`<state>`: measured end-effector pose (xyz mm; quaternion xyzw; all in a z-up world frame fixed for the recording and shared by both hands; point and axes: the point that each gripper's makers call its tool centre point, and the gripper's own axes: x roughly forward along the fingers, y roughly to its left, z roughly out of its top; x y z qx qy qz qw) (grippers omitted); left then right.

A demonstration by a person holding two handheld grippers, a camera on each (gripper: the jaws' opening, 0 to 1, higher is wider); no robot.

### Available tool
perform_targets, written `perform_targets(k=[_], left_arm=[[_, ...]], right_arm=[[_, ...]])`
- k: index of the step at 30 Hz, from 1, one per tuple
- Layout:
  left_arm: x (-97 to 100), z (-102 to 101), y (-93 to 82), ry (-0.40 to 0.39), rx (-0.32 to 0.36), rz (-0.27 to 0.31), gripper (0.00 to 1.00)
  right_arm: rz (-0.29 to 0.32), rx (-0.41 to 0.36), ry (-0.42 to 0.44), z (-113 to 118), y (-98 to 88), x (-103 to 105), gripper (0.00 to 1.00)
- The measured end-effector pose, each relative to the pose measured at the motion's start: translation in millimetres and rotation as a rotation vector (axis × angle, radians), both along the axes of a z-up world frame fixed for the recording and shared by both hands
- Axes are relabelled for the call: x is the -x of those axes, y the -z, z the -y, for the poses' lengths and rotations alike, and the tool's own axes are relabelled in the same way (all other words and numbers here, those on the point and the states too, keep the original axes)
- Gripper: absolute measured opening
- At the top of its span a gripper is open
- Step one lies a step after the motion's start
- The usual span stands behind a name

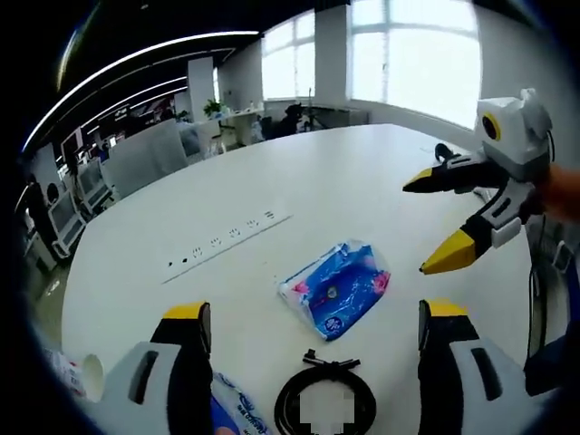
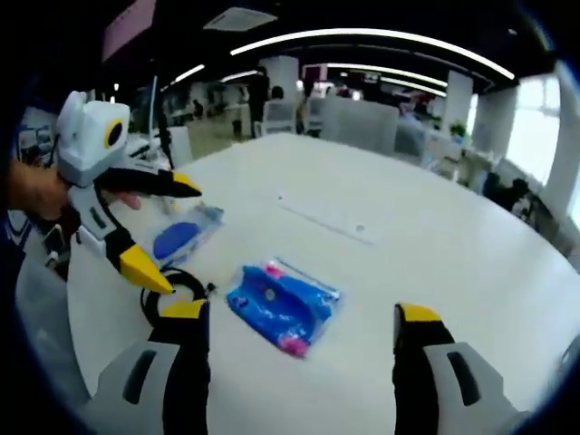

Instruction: Arrange the tabletop items into an orderly group along one side of the table until the central work area is clear of visible clutter.

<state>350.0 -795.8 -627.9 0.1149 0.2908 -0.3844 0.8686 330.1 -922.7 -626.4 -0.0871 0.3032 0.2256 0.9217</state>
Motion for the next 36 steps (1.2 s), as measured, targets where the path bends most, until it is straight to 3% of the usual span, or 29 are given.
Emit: perform_targets(k=[3, 5, 7, 23, 36], left_arm=[[2.8, 0.6, -3.1, 0.01, 0.0, 0.026, 0.99], [4.8, 0.2, -4.9, 0.013, 0.002, 0.029, 0.99], [5.1, -0.9, -10.1, 0.015, 0.004, 0.054, 0.99], [27.1, -14.5, -25.7, 0.111, -0.026, 0.091, 0.99], [41.5, -27.4, -40.3, 0.155, 0.007, 0.12, 0.99]], right_arm=[[-0.006, 0.001, -0.004, -1.3, -0.1, 4.6, 0.93], [0.031, 0.028, 0.021, 4.1, -4.1, 2.0, 0.99], [0.018, 0.003, 0.027, 2.1, -6.8, 7.5, 1.0], [0.07, 0.001, 0.082, -8.7, -27.5, 34.5, 1.0], [0.12, 0.04, 0.091, -24.3, -43.1, 49.7, 1.0]])
